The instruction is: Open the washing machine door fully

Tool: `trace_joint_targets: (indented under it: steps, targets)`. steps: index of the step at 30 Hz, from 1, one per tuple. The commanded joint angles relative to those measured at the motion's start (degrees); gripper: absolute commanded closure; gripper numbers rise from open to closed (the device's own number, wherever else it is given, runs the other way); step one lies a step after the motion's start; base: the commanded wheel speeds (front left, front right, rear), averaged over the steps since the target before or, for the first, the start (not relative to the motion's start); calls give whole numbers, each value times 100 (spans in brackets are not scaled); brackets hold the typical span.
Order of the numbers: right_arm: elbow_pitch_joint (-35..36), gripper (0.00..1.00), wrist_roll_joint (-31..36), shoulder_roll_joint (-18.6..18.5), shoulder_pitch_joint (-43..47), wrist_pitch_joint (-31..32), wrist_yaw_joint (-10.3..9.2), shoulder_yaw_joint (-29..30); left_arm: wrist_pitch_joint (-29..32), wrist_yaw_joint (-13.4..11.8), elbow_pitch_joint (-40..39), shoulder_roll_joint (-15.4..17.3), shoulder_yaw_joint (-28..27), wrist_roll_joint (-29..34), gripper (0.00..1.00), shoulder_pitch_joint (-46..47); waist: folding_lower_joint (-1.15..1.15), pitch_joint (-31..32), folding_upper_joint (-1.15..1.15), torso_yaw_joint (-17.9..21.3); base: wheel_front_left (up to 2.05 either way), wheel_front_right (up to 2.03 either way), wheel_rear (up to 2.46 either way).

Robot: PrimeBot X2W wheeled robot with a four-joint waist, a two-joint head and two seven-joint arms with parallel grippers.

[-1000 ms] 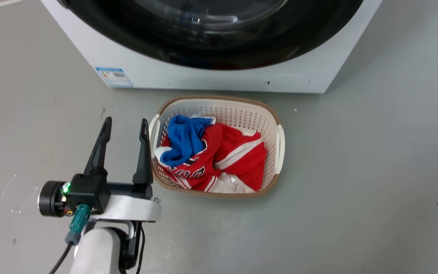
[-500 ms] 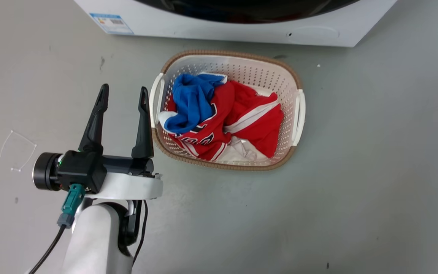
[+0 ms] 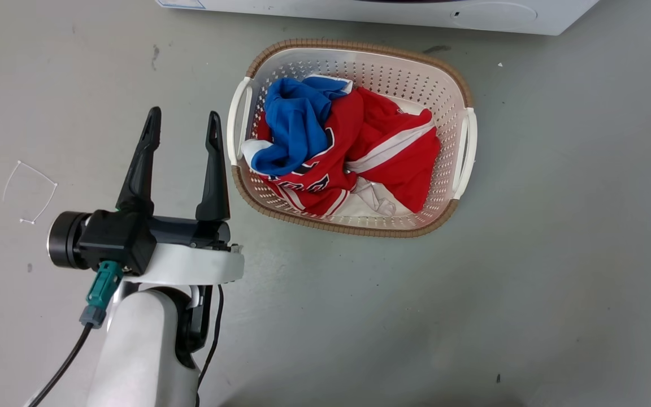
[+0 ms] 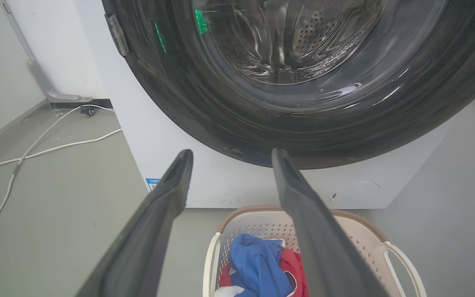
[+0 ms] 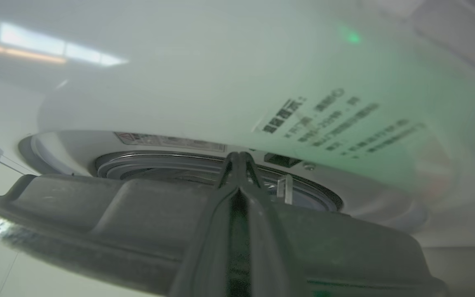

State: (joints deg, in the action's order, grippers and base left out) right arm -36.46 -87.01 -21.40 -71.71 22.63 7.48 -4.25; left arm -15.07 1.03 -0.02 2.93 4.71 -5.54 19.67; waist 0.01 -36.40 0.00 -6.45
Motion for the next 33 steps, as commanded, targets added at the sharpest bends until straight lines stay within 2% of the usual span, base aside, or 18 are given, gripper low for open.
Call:
trace_joint_targets:
  steps: [1,9,23,33]
  targets:
    - [-26,100,41,102,-40,112,2,-125,-16,26,4,-9,-4,-9,0,96,-1,-3,0,-17,0,0,0]
    - [77,100,7,143,364,379,2,-231,-16,38,103,-9,-60,10,0,-54,-1,237,0,39,0,0,0]
    - [719,100,-152,159,1489,874,2,-411,-16,109,227,-9,-143,130,0,-303,-1,746,0,286,0,0,0]
    - [1462,100,-388,348,2760,1284,2,-659,-16,103,338,-8,-180,186,0,-641,-1,1355,0,346,0,0,0]
